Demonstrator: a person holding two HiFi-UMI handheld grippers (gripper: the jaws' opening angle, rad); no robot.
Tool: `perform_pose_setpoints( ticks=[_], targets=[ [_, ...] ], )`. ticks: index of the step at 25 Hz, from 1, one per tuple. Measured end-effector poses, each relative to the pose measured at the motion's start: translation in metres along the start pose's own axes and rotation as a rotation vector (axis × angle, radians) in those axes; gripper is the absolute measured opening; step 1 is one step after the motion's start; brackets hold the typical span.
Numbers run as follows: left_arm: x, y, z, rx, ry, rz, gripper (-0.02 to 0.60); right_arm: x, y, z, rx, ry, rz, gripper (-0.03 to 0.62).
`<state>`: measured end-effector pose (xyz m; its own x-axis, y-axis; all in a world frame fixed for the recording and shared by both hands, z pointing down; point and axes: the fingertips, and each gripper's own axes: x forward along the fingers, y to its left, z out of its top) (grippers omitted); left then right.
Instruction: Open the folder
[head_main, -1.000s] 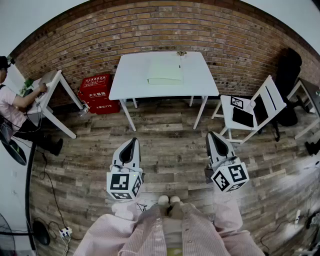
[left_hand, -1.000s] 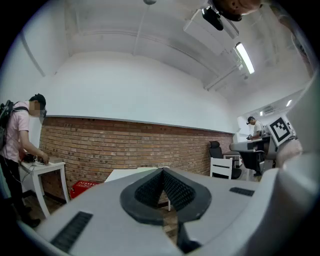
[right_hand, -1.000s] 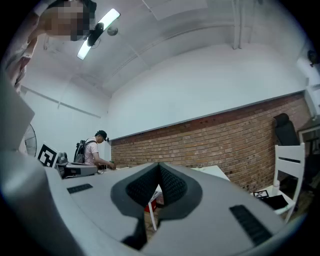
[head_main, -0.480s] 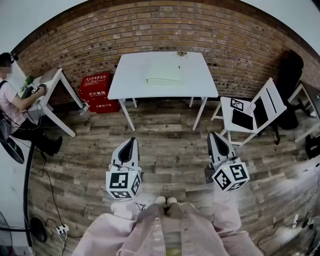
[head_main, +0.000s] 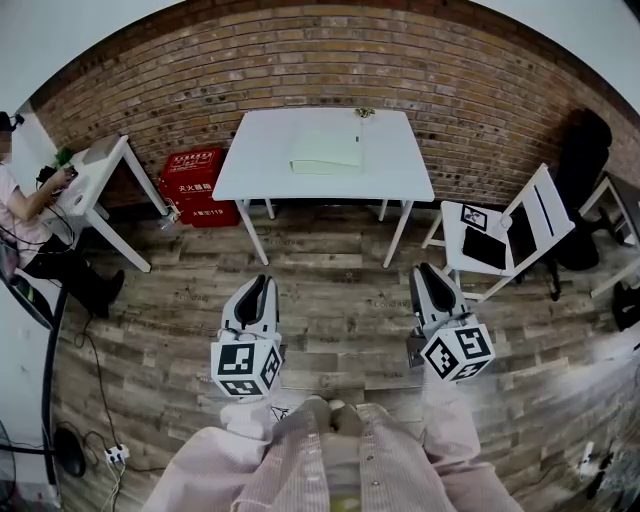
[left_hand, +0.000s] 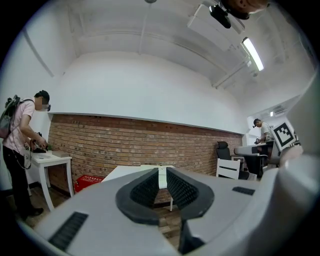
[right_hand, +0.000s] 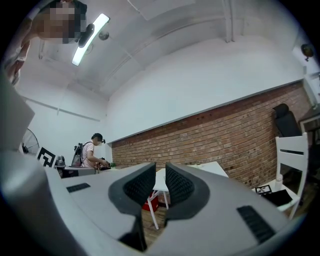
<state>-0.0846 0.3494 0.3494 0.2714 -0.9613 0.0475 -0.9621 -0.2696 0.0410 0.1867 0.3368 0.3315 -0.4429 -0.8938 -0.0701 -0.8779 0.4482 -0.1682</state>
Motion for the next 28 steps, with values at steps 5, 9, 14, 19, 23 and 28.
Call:
perform_pose_setpoints(
  ticks=[5, 9, 14, 19, 23, 28],
  targets=[
    [0.003, -0.003, -0.002, 0.001, 0.003, 0.009, 0.080, 0.001, -0.009, -0.005, 0.018, 0.002, 0.006, 0.072],
    [0.008, -0.003, -0.003, 0.001, 0.012, 0.018, 0.110, 0.006, -0.015, -0.007, 0.030, 0.005, 0.009, 0.089],
    [0.014, 0.002, -0.005, 0.002, 0.027, 0.030, 0.120, 0.014, -0.019, -0.011, 0.040, 0.012, 0.014, 0.108],
    [0.026, 0.012, -0.011, -0.009, 0.037, 0.034, 0.120, 0.029, -0.022, -0.018, 0.044, 0.026, 0.007, 0.114],
    [0.047, 0.021, -0.019, -0.031, 0.047, 0.037, 0.120, 0.049, -0.035, -0.027, 0.055, 0.047, -0.011, 0.114],
    [0.086, 0.040, -0.024, -0.040, 0.058, 0.026, 0.118, 0.085, -0.051, -0.035, 0.080, 0.058, -0.023, 0.114]
  ],
)
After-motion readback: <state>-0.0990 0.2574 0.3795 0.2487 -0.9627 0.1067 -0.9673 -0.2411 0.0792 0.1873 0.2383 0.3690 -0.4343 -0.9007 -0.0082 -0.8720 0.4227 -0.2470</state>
